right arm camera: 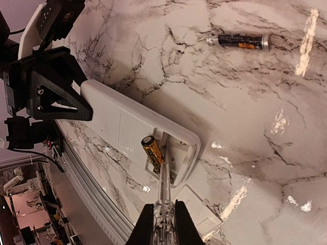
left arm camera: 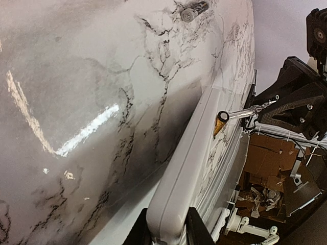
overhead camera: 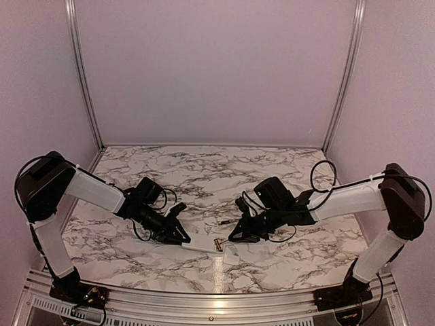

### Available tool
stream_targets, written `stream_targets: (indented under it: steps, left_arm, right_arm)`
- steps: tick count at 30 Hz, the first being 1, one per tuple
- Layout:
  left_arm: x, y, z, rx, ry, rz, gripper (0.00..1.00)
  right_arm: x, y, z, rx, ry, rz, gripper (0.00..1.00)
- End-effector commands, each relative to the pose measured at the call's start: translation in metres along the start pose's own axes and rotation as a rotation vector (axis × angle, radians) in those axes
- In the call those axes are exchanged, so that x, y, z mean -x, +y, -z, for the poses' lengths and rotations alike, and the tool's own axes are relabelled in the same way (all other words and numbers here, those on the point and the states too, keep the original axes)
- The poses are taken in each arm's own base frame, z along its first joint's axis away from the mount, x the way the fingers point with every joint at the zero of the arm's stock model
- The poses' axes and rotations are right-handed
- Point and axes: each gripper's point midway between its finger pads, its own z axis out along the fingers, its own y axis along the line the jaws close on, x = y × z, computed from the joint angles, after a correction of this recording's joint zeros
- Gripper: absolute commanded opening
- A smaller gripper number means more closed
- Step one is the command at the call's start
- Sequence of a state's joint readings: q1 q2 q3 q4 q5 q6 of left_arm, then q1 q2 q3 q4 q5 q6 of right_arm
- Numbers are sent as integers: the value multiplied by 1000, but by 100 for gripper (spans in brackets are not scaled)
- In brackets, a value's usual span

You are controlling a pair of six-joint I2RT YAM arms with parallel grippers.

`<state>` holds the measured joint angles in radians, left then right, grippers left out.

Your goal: Unload the batteries from the remote control

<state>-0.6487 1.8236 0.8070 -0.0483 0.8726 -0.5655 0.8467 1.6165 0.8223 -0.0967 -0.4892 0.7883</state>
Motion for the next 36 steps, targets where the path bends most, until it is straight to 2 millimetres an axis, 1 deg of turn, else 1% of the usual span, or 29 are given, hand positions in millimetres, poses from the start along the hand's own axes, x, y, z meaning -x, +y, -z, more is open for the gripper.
stream_targets:
  steps: [1,6,10,21,29,36]
  left_arm:
    - [-51,106,-3,426,77,200,0]
    - [-53,109,-4,432,83,205,0]
    - [-53,109,-3,435,82,204,0]
    - [-53,113,-4,444,78,211,0]
    - [-52,114,-5,447,73,214,0]
    - [-50,116,-6,451,72,215,0]
  right_arm:
    - [-4,15,-2,84,12,21,0]
    - [-4,14,-2,78,9,23,0]
    - [-6,9,-1,46,20,24,0]
    - [-4,18,11,39,17,50,0]
    - [-3,23,16,44,10,56,0]
    - [-4,23,17,42,18,57,0]
